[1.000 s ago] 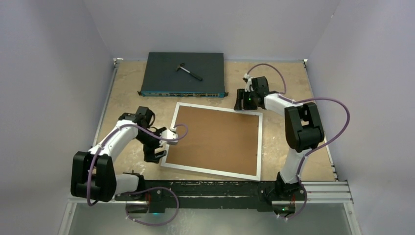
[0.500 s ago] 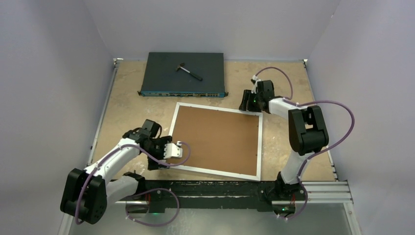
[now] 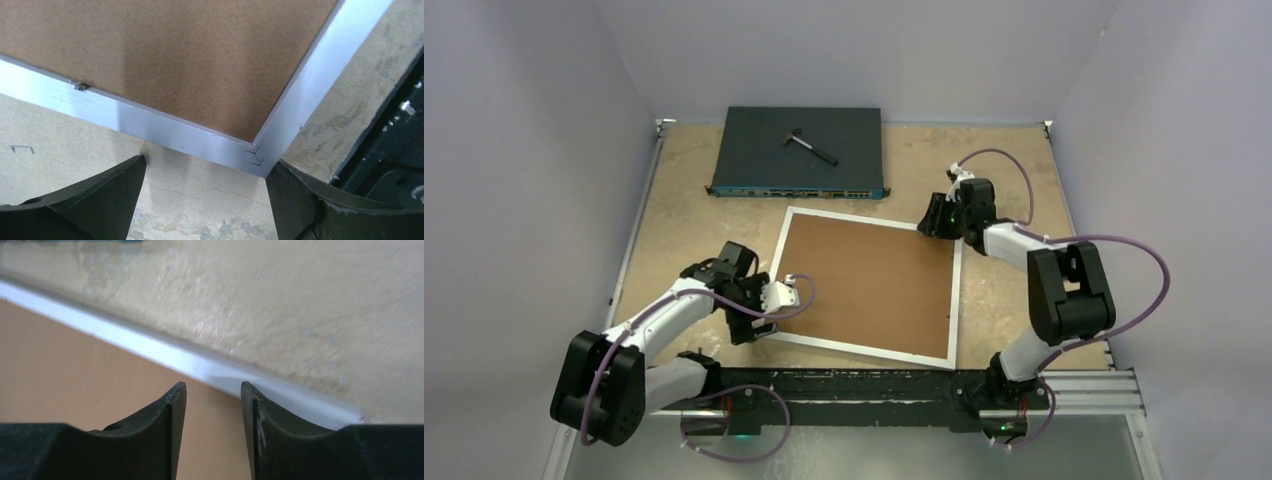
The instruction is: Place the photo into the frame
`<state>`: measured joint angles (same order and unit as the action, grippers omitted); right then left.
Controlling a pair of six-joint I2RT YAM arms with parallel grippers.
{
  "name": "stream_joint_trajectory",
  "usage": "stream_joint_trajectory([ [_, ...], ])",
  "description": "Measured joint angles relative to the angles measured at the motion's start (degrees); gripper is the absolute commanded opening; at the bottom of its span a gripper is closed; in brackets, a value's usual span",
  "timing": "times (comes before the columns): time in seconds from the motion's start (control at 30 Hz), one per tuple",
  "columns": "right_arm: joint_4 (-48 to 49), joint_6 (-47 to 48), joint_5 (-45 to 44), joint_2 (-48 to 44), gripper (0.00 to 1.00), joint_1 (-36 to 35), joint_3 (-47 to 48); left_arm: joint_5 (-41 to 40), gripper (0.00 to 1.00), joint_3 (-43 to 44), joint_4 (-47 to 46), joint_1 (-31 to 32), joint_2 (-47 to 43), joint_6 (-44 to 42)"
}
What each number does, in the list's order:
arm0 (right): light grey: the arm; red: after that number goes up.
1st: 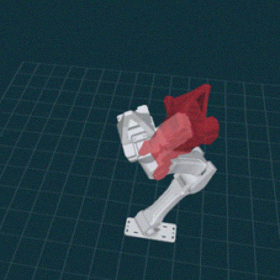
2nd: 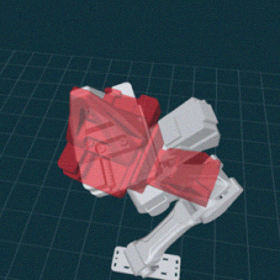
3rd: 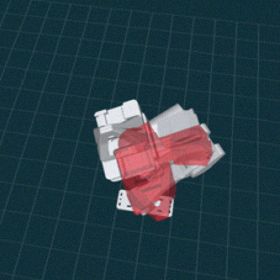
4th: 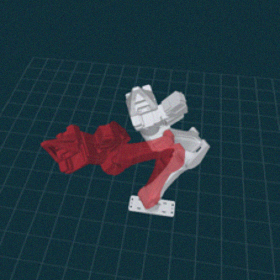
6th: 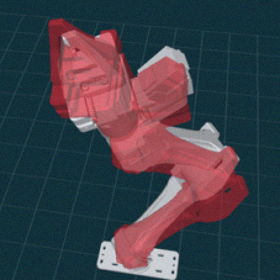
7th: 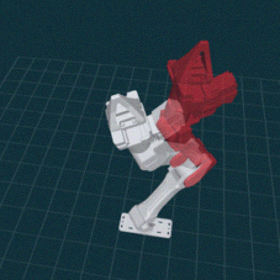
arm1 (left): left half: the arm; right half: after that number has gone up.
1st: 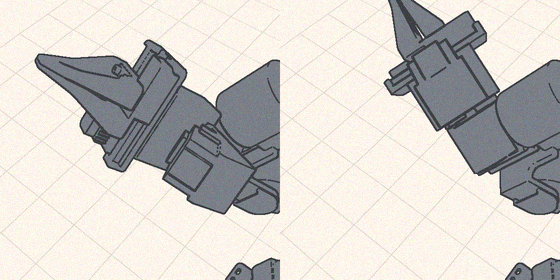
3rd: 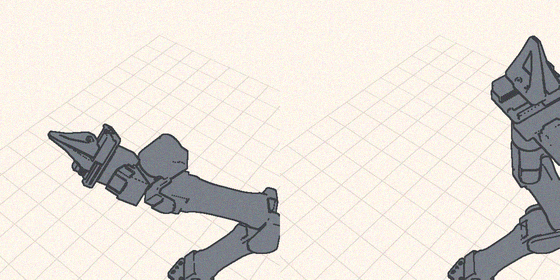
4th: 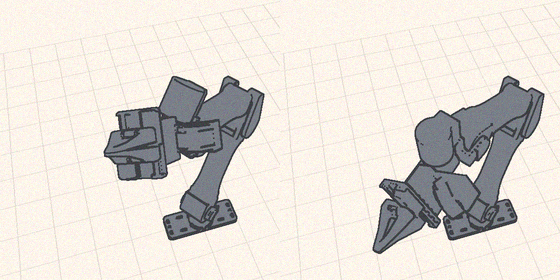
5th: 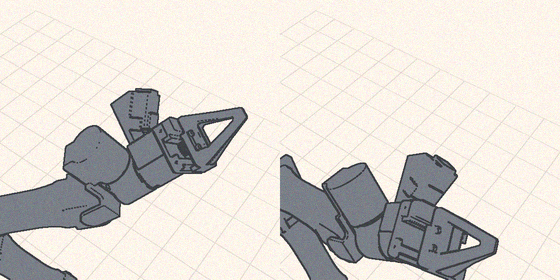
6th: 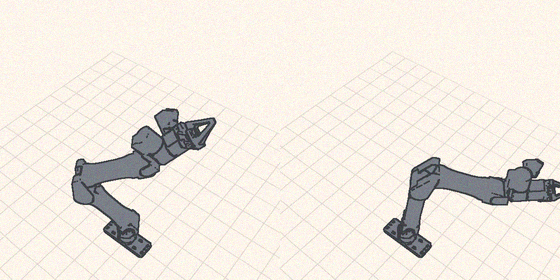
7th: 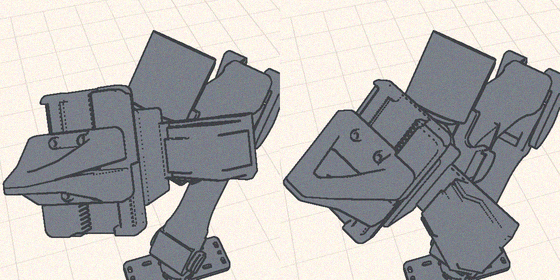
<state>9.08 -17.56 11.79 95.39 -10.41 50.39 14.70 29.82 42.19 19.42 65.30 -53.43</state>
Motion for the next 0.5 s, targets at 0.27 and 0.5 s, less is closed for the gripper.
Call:
stream_joint_trajectory([
  [0.27,0.28,-3.06,5.49,-7.08,0.46,-0.44,-8.90,-1.66,0.81,1.44,-5.03,-2.97,2.54,4.94],
  [0.5,-0.22,-4.96,8.79,-9.57,0.49,-2.64,-11.67,2.45,0.80,2.60,-6.23,-10.19,5.46,4.57],
])
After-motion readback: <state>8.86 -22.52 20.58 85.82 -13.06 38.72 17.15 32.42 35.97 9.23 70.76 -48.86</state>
